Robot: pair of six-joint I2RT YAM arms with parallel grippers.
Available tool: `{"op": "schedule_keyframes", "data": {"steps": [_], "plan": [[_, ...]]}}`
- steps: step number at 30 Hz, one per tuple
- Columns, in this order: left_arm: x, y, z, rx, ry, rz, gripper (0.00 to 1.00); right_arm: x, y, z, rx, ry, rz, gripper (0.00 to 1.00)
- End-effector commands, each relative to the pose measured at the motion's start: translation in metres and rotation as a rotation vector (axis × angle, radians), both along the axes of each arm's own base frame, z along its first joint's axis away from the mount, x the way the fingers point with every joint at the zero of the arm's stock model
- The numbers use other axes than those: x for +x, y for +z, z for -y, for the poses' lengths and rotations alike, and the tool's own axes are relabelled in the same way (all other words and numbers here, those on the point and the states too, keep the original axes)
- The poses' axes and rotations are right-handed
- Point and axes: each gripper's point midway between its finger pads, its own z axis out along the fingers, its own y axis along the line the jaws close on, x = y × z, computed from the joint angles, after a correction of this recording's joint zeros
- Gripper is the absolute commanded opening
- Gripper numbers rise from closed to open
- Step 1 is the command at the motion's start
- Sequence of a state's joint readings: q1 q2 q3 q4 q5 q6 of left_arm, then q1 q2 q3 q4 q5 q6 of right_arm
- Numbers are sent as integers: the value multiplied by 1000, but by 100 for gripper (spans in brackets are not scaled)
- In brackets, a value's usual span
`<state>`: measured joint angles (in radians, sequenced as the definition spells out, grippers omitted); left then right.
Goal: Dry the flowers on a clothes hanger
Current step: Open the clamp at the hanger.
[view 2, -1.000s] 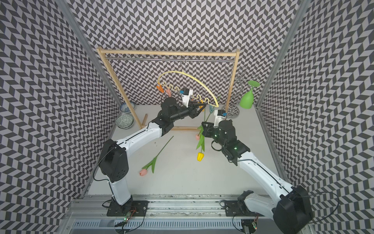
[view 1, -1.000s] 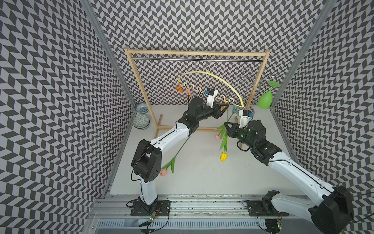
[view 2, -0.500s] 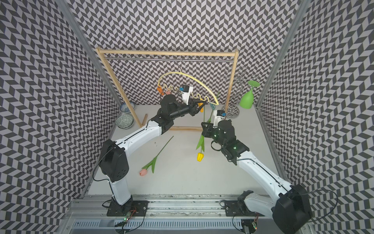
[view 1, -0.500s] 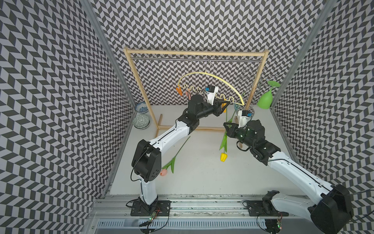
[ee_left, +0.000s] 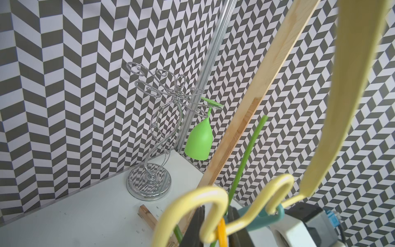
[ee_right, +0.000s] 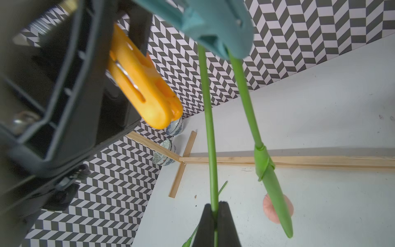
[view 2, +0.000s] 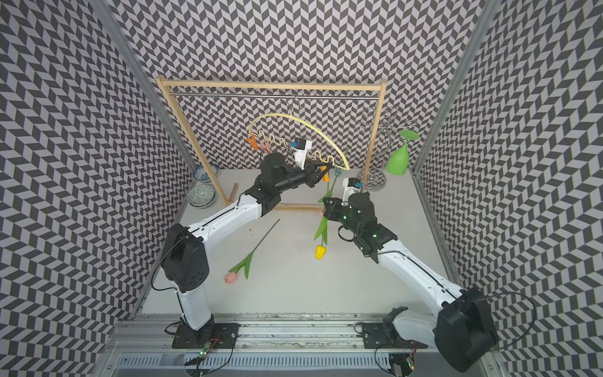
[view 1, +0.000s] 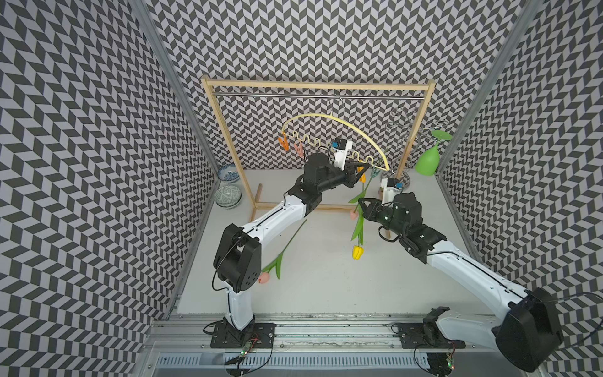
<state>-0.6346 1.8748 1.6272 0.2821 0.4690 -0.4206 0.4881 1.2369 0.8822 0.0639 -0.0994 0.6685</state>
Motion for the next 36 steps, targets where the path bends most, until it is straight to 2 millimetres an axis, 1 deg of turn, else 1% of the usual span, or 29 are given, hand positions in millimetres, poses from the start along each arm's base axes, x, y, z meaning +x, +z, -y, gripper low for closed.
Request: {"op": "schedule_keyframes", "data": {"steps": [1, 8, 16, 25, 32, 34, 36], "plan": [[-1, 0, 4, -2, -17, 1, 22, 7, 21, -3, 72, 8, 74, 0], [0, -6, 4, 8, -16, -7, 22, 5, 39, -6, 124, 31, 133, 0], [-2, -9, 4, 2, -26, -10, 22, 3, 51, -10, 170, 59, 186, 0], [-4, -23, 6, 12, -37, -28, 22, 1, 58, -11, 194, 73, 214, 0], [-4, -25, 7, 8, -43, -36, 22, 4, 57, -13, 195, 76, 209, 0], [-4, -25, 7, 8, -44, -36, 26, 4, 58, -13, 195, 75, 210, 0], [-4, -26, 7, 11, -44, -40, 33, 5, 58, -12, 196, 70, 210, 0]]}}
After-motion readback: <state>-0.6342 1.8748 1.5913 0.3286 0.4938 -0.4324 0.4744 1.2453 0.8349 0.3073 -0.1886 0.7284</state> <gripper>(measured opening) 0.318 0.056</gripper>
